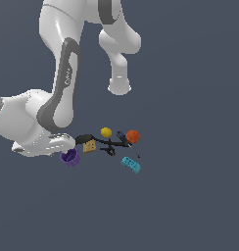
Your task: Pick up a designated object from a clutter of objects.
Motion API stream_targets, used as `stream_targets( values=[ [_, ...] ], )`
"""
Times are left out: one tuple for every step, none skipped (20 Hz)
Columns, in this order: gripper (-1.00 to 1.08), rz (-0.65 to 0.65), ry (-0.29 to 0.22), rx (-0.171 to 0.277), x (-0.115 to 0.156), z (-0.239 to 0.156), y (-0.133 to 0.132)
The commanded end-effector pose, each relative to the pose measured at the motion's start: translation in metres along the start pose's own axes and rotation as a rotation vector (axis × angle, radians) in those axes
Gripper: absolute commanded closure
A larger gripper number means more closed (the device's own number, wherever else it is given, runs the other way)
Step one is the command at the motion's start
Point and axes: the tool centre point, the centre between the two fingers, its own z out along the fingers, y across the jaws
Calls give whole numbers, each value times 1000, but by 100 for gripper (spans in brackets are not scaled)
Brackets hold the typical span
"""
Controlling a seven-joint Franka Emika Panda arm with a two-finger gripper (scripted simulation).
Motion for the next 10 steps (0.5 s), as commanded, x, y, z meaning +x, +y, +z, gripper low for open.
stream_targets(
  values=[
    [-20, -4, 2, 5, -1, 5, 6],
    [-20, -5, 3, 7, -1, 6, 7],
    [-20, -5, 3, 7, -1, 6, 8],
    [-20, -5, 3, 7, -1, 7, 8],
    [-20, -3, 2, 7, -2, 6, 8],
    [-20, -3, 2, 7, -2, 6, 8],
    [-20, -3, 2, 7, -2, 8, 8],
    [-20, -3, 2, 7, -2, 10, 8],
    [-20, -3, 2, 7, -2, 13, 8],
    [-20, -3, 2, 7, -2, 17, 8]
  ],
)
